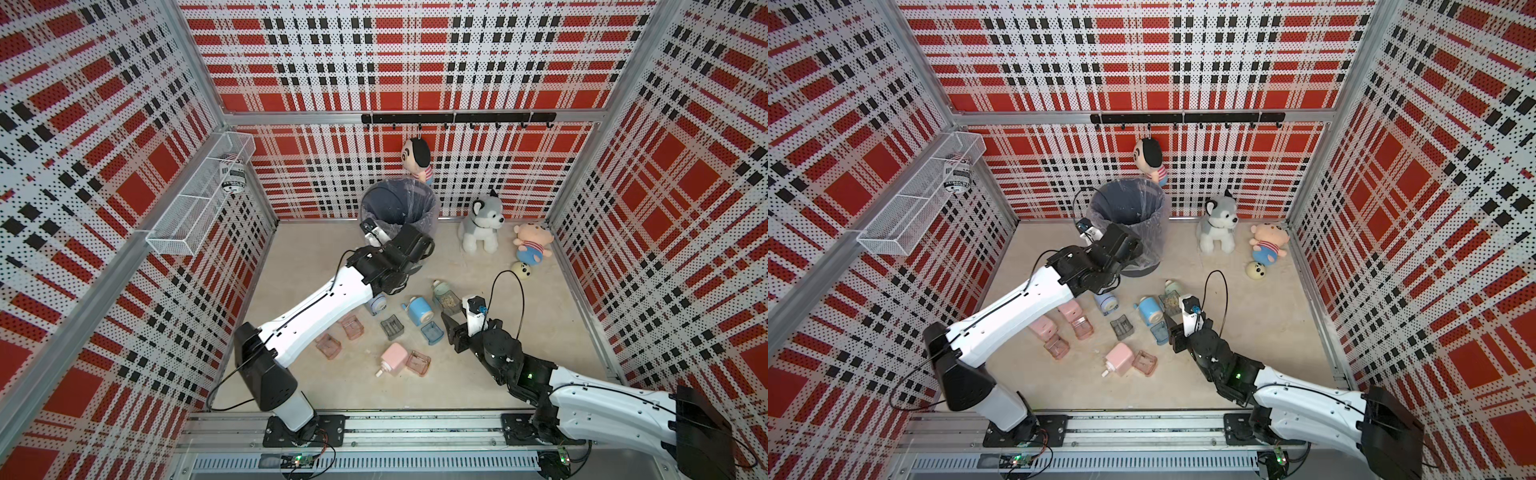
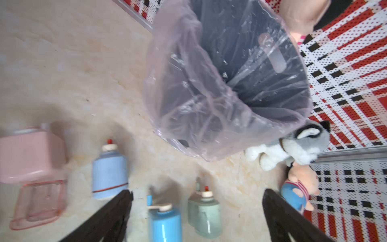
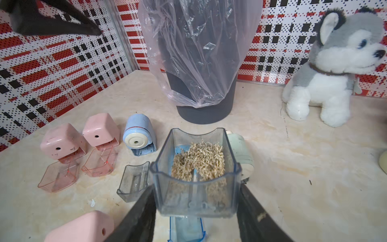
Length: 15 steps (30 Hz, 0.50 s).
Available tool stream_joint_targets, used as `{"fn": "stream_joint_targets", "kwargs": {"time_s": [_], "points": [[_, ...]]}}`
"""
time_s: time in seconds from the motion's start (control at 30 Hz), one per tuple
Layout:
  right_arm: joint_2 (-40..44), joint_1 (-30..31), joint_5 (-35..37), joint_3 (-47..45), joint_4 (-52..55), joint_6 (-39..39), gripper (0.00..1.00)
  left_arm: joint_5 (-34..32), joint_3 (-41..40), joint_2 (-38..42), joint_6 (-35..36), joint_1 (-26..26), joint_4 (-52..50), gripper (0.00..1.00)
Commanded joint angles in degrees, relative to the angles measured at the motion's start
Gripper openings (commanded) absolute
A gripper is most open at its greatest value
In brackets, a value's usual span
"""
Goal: Take out the pencil sharpener tray and clean the shavings
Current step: Place the pencil sharpener at the center of the board, then pour the shavings into the trash bin.
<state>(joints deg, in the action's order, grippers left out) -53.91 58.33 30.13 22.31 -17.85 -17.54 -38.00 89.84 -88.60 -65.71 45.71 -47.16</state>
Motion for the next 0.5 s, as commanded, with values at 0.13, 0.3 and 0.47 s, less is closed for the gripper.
{"fn": "stream_joint_targets", "kwargs": {"time_s": [0.13, 0.3, 0.47], "points": [[-6.1, -2.4, -5.4, 7.4, -3.3, -1.2, 0.45, -2.8, -28.0, 23.3, 17.2, -4.1, 29.4, 0.98], [-11.5, -3.8, -8.8, 14.3, -3.0, -0.8, 0.45, -2.5, -42.5, 34.8, 21.2, -6.7, 40.4, 0.98], [-16.6, -5.5, -10.6, 22.3, -1.6, -0.6, 0.45, -3.0, -53.6, 42.2, 24.9, -8.5, 49.2, 0.98]]}}
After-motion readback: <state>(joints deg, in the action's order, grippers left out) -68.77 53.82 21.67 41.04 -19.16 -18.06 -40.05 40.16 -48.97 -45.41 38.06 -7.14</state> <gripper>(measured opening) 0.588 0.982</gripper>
